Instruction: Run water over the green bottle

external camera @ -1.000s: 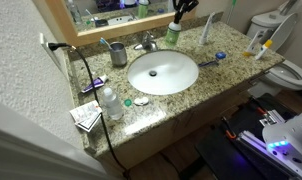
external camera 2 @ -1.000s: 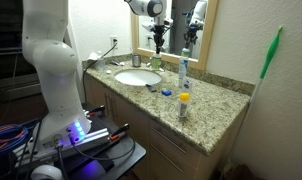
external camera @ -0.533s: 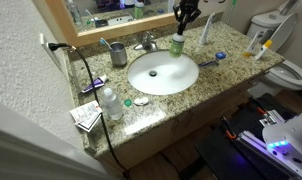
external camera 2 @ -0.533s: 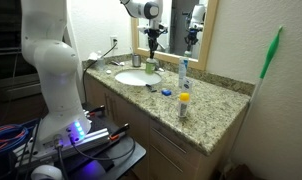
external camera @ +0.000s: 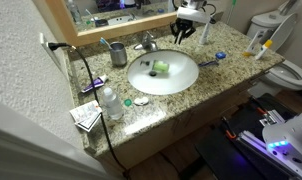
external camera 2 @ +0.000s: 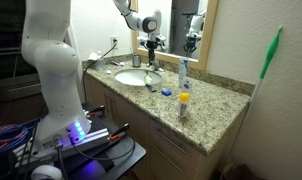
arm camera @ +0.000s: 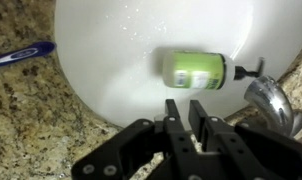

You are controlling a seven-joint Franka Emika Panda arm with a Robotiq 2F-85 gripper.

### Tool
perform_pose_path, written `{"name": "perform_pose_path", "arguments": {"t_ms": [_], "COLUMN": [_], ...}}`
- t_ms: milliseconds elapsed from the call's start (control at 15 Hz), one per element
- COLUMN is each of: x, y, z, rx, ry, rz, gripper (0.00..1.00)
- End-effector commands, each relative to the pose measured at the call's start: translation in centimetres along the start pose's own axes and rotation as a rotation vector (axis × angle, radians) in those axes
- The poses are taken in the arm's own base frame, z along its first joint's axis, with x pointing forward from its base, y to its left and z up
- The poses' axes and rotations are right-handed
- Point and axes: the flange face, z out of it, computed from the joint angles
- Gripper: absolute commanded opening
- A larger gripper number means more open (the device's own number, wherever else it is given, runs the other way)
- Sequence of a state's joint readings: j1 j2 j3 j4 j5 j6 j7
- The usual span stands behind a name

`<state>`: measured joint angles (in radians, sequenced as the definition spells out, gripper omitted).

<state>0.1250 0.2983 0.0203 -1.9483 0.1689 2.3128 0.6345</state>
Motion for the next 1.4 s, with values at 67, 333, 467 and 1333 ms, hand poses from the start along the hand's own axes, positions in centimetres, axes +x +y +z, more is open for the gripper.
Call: {"name": "perform_pose_path", "arguments": {"t_ms": [67,333,467,1333], "x": [0.0,1.0,2.2,5.0], "y": [-0.8,-0.6,0.3,4.7], "z": [3.0,2.0,-0.3,-13.4], "rx": [0.098,0.175,0.252,0.455], "ry": [0.019,0.116,0.203,0.149], "rz": [0.086,0.102,0.124,-0.179], "gripper": [0.05,0.51,0.66,1.0]}}
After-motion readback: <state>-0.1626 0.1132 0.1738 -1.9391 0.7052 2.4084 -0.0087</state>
